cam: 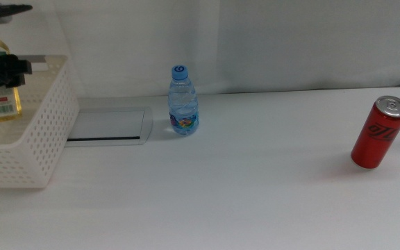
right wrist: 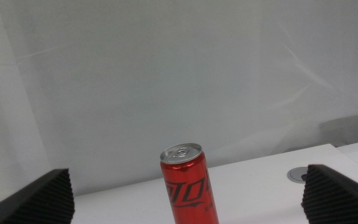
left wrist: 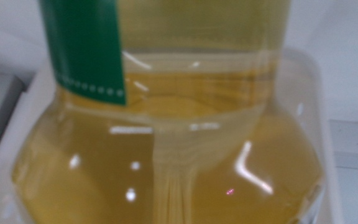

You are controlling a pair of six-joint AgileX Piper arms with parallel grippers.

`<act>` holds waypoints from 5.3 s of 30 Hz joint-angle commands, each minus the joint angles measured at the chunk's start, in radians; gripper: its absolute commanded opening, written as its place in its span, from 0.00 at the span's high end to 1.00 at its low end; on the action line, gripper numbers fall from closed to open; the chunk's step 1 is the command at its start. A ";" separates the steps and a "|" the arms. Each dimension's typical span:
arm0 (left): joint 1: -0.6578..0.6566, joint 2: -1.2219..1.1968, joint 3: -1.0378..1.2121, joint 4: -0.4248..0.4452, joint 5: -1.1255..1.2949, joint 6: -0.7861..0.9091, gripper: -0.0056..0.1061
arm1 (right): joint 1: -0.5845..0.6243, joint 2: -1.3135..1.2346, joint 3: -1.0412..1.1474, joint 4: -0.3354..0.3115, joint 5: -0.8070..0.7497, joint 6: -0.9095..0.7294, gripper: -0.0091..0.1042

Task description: Use arms to grab the bottles and put them into the dustbin to the left of the table.

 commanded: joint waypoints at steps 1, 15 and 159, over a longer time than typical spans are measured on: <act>0.002 0.018 -0.030 -0.009 -0.034 0.002 0.98 | -0.005 -0.033 0.042 -0.009 -0.009 -0.003 0.01; 0.002 0.146 -0.039 0.017 -0.011 0.012 0.98 | -0.005 -0.033 0.042 -0.012 -0.009 -0.003 0.01; -0.557 0.390 0.129 0.253 -1.089 -0.356 0.98 | -0.005 -0.033 0.042 -0.013 -0.017 -0.010 0.01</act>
